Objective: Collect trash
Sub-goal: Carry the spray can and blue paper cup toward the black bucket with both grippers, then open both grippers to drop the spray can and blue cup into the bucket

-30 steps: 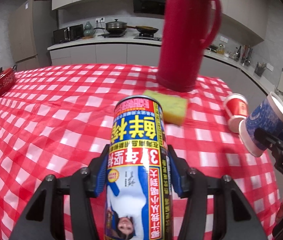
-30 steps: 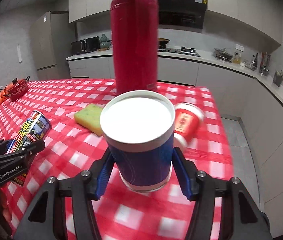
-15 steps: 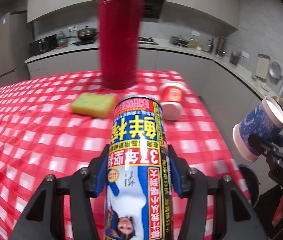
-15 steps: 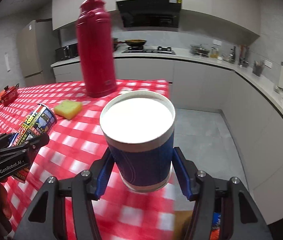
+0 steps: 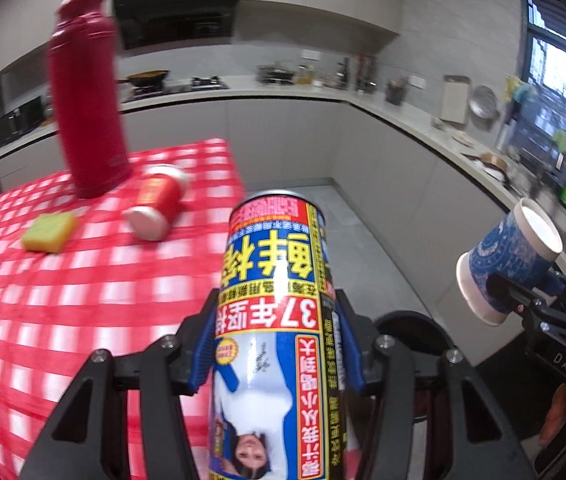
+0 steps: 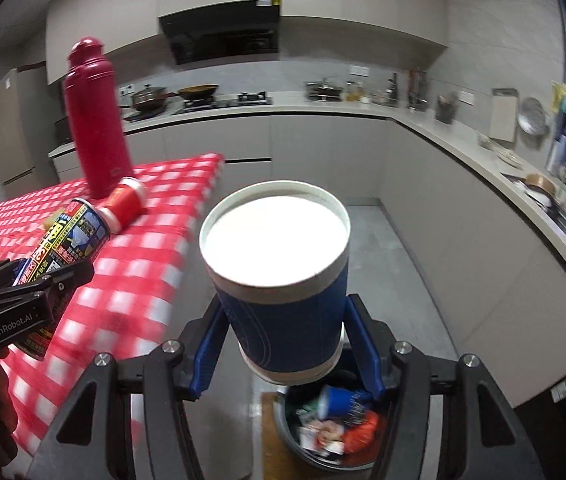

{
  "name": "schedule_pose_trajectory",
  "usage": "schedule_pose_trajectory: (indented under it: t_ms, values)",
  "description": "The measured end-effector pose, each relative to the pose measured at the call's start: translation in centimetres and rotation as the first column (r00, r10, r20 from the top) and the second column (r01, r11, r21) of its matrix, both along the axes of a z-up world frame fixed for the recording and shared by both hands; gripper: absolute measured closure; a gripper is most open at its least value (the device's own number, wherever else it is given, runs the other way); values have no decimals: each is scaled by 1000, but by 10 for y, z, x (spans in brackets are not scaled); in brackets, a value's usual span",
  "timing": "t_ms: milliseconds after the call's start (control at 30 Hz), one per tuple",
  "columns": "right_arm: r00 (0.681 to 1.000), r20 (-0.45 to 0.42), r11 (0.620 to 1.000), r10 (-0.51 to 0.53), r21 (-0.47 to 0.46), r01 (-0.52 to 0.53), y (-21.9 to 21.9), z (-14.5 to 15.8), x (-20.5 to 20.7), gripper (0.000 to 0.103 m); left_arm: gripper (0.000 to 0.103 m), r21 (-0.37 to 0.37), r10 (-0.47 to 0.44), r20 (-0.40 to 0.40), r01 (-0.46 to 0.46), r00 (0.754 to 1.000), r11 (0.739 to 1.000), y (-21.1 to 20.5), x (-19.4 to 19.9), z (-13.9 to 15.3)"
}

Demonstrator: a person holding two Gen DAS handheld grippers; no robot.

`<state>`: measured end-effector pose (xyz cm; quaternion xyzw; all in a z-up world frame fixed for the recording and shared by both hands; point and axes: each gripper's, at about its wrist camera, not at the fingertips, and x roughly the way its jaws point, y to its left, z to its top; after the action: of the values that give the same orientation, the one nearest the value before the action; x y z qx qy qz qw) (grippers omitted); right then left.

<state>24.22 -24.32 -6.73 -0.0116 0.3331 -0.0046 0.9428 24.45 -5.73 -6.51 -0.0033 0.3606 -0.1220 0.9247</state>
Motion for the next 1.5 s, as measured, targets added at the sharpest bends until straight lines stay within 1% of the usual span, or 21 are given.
schedule_pose_trajectory:
  t_ms: [133, 300, 433, 467, 567, 800, 867, 967, 1000, 1100, 1200, 1333, 1400, 1433, 1467, 1500]
  values:
    - [1000, -18, 1000, -24, -2, 24, -43, -10, -17, 43, 49, -9, -65, -21, 65, 998, 998, -42, -5, -6]
    - [997, -62, 998, -55, 1, 55, -94, -31, -35, 43, 49, -15, -136, -72, 135, 988, 991, -96, -12, -26]
    - [994, -94, 998, -60, 2, 60, -122, -49, -44, 43, 49, -9, -163, -123, 163, 979, 987, -129, -17, -49]
    - [993, -104, 998, -58, 2, 59, -128, -55, -45, 43, 49, -15, -165, -139, 165, 976, 986, -135, -18, -55]
    - [990, -131, 998, -53, 10, 55, -144, -72, -50, 43, 49, -3, -164, -170, 166, 972, 986, -149, -22, -70]
    - [984, -180, 1000, -11, 7, 13, -160, -108, -48, 43, 49, 12, -147, -238, 154, 960, 988, -170, -23, -104]
    - [980, -196, 1000, 25, -1, -26, -160, -121, -42, 43, 49, -4, -143, -264, 147, 954, 989, -175, -22, -114]
    - [973, -216, 996, 86, -14, -91, -158, -139, -34, 43, 49, -5, -144, -294, 149, 945, 989, -182, -20, -129]
    - [968, -227, 993, 105, -24, -113, -157, -146, -30, 43, 49, -8, -145, -311, 150, 939, 989, -184, -18, -135]
    - [952, -266, 984, 155, -41, -172, -156, -170, -20, 43, 49, 19, -135, -350, 151, 927, 988, -189, -9, -154]
    - [934, -297, 974, 196, -48, -220, -153, -190, -12, 43, 49, 19, -124, -383, 142, 915, 990, -191, -2, -167]
    - [912, -334, 961, 239, -56, -272, -156, -215, -1, 42, 49, -8, -127, -443, 138, 888, 990, -199, 8, -187]
    - [901, -352, 953, 253, -72, -296, -157, -229, 6, 36, 48, -48, -135, -490, 128, 861, 991, -204, 14, -204]
    - [892, -361, 944, 271, -84, -320, -156, -237, 10, 31, 41, -54, -122, -506, 109, 854, 993, -205, 18, -211]
    - [894, -361, 935, 265, -129, -329, -156, -244, 13, 22, 24, -43, -87, -511, 76, 855, 996, -203, 22, -216]
    - [899, -361, 929, 250, -170, -327, -158, -248, 15, 0, 15, -42, -43, -504, 26, 863, 999, -198, 24, -218]
